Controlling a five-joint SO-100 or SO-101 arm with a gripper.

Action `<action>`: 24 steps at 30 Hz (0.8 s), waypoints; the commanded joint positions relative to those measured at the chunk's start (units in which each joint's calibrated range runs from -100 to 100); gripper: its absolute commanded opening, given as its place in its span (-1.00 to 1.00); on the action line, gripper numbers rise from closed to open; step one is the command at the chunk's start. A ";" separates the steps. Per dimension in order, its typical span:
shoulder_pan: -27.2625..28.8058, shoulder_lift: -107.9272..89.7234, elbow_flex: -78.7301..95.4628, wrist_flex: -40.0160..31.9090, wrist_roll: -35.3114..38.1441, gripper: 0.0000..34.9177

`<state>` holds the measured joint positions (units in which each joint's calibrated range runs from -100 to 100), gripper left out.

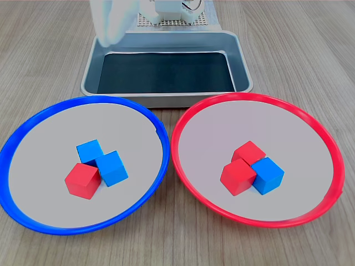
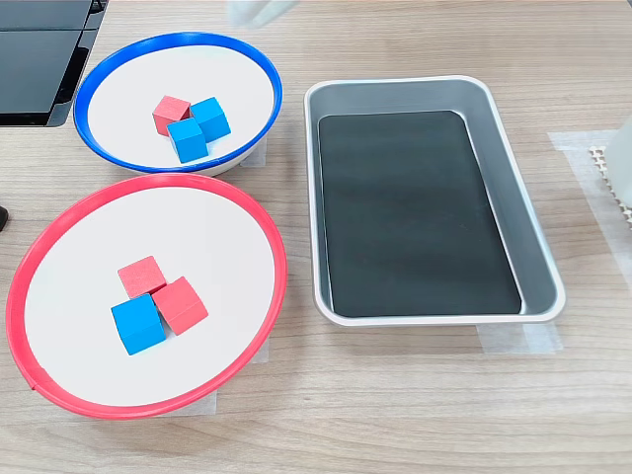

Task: Relocate any misplaced blocks to their matching dishes.

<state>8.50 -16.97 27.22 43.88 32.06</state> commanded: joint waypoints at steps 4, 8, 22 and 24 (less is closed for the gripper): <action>6.80 9.93 -14.07 -0.26 9.13 -0.94; 8.87 17.60 -26.63 5.60 10.94 -0.73; 8.59 47.03 -74.61 32.51 9.13 -0.33; 8.68 50.78 -80.16 34.16 9.28 -0.29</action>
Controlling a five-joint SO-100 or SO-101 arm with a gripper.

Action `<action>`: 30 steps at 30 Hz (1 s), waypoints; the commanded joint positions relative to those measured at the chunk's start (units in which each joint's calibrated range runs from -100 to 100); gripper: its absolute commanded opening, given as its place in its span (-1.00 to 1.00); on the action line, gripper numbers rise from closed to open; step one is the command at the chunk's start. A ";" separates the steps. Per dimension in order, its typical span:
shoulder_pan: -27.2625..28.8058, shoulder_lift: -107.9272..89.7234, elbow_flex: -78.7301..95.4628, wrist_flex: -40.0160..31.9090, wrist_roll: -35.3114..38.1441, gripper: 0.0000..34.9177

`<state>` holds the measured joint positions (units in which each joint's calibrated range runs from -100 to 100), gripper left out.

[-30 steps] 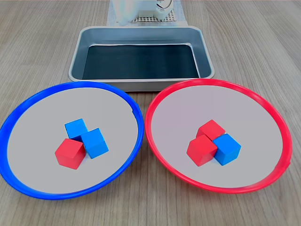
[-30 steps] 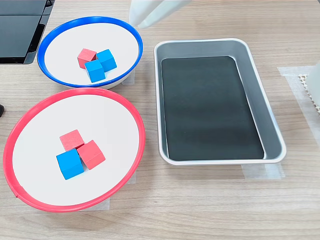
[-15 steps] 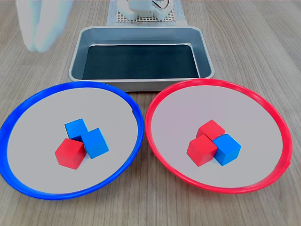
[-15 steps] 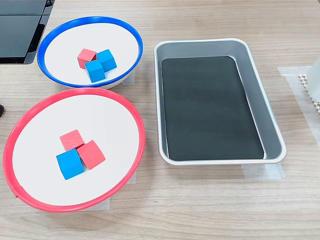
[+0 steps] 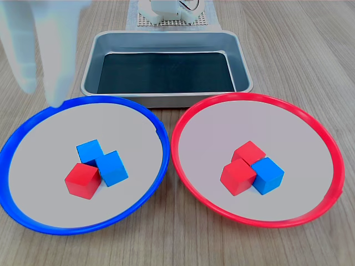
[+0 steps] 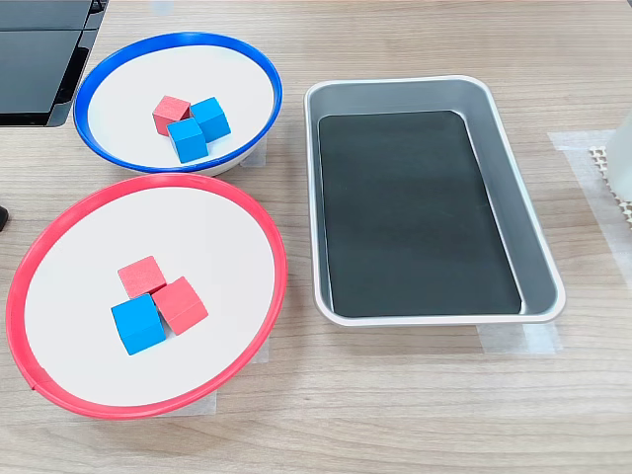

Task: Relocate any misplaced blocks to their matching dishes.

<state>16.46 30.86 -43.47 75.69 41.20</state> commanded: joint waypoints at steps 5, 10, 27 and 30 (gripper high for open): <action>0.81 11.57 -20.30 3.51 0.54 -0.23; 1.94 16.52 -23.03 2.19 1.76 -0.12; -0.79 26.58 -27.77 -4.75 4.05 0.09; -0.88 27.18 -27.68 -5.00 4.84 0.09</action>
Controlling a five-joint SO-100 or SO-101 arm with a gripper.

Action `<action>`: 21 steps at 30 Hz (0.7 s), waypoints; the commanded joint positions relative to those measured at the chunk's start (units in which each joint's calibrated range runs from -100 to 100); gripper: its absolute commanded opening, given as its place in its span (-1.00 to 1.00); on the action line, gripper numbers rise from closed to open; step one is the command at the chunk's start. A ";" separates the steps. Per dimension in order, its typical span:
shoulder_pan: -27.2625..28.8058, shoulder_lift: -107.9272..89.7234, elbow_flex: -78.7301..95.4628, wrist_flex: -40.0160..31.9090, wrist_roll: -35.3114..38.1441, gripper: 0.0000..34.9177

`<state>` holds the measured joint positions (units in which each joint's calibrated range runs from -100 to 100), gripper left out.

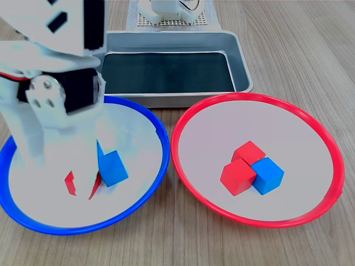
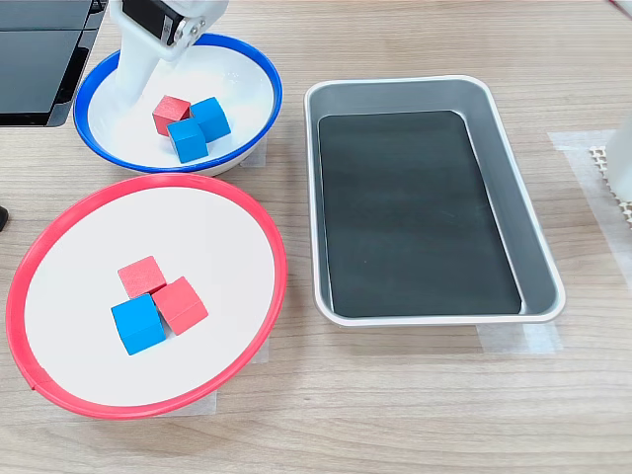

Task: Relocate any misplaced blocks to their matching dishes.

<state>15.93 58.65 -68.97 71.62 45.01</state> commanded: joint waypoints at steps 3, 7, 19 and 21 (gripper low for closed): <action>-0.26 -0.53 -1.36 -0.17 1.61 0.09; 0.02 0.41 -1.27 1.31 2.15 0.09; -0.82 0.92 0.28 3.46 2.74 0.05; -0.92 1.09 0.55 3.37 3.03 -0.04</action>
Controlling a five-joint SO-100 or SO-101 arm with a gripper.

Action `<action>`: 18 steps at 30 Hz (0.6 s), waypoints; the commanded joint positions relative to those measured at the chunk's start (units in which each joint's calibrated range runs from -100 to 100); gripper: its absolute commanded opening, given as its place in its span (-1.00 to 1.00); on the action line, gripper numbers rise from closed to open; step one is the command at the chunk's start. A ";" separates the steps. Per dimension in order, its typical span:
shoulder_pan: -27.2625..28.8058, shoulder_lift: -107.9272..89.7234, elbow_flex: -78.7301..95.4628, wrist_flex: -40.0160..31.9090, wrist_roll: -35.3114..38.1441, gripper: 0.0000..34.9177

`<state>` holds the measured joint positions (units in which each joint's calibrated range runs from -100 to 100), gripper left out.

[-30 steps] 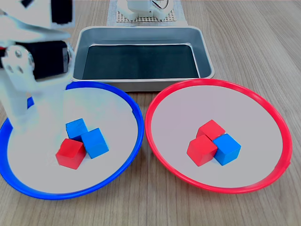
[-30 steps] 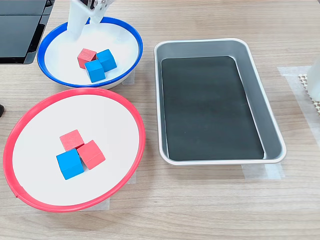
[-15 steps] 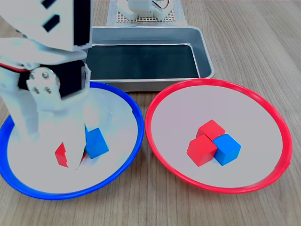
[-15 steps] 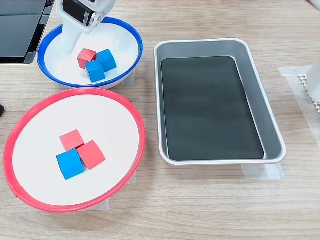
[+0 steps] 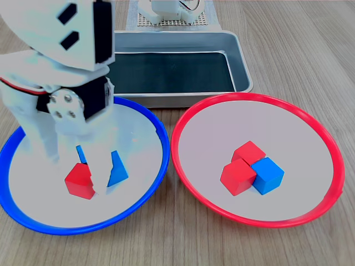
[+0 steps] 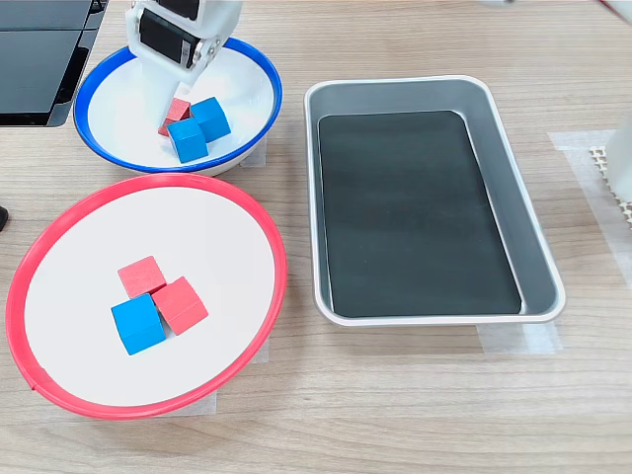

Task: Relocate any misplaced blocks to their matching dishes.

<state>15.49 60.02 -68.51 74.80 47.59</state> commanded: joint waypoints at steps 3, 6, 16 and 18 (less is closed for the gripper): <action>-0.57 -0.10 0.28 -0.47 0.49 -0.15; -0.47 0.41 0.28 -1.13 0.68 -0.16; -0.10 0.75 0.10 -1.54 0.93 -0.51; -0.29 0.58 0.10 -1.21 1.12 -0.80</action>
<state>15.04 61.72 -67.97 73.90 48.42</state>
